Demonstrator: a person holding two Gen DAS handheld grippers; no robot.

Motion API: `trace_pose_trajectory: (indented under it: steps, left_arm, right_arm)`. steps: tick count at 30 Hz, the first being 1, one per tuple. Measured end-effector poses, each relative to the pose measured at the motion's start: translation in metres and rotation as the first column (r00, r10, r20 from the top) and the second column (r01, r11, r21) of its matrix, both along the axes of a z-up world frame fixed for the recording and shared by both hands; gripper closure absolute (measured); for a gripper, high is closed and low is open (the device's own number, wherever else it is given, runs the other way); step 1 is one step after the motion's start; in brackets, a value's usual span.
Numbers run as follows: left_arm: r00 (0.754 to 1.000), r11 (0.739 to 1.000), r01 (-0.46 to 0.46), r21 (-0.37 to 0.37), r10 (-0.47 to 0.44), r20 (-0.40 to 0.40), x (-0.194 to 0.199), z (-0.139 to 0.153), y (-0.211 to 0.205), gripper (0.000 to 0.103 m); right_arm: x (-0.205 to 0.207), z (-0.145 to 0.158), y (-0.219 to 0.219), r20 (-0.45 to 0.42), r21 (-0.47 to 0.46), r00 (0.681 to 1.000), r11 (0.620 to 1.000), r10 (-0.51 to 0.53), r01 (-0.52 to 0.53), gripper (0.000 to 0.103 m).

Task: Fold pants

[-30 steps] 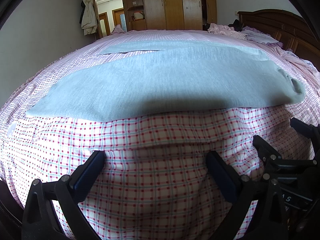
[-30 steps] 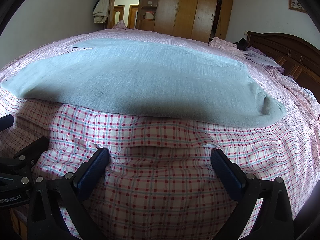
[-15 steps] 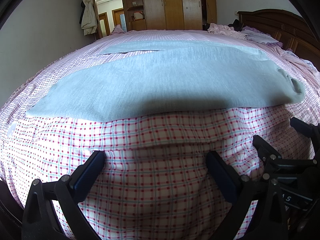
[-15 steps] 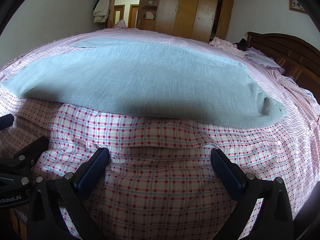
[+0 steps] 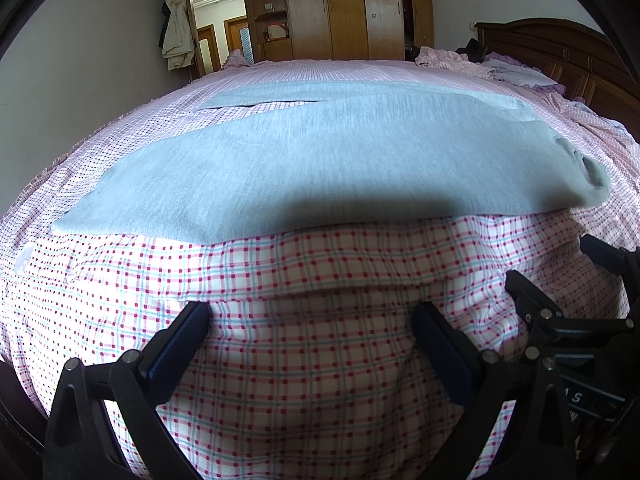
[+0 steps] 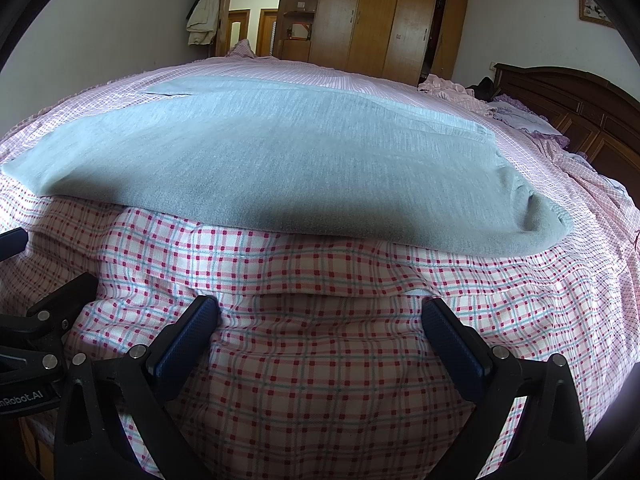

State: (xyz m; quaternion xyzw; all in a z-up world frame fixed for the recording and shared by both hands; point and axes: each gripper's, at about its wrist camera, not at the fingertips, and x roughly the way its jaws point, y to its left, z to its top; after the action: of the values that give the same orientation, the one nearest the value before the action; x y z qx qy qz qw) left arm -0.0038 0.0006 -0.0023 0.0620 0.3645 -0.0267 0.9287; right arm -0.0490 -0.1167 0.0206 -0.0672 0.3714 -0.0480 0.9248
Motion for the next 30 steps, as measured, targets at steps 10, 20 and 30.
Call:
trace_pose_trajectory:
  steps: [10,20,30]
  left_arm:
    - [1.000,1.000,0.000,0.000,0.000,0.000,0.0005,0.0003,0.0000,0.000]
    - [1.000,1.000,0.000,0.000,0.000,0.000,0.0005,0.0003,0.0000,0.000]
    - [1.000,1.000,0.000,0.000,0.000,0.001,0.0005,0.0004,0.0001,0.000]
  right_arm:
    - [0.0002,0.0001,0.0001,0.000,0.000,1.000,1.000,0.000,0.000,0.004]
    - [-0.0001,0.0000,0.0000,0.001,-0.001,1.000,1.000,0.000,0.000,0.004]
    - [-0.0010,0.0020,0.0049,-0.001,-0.006,1.000,1.000,0.010,-0.010,0.004]
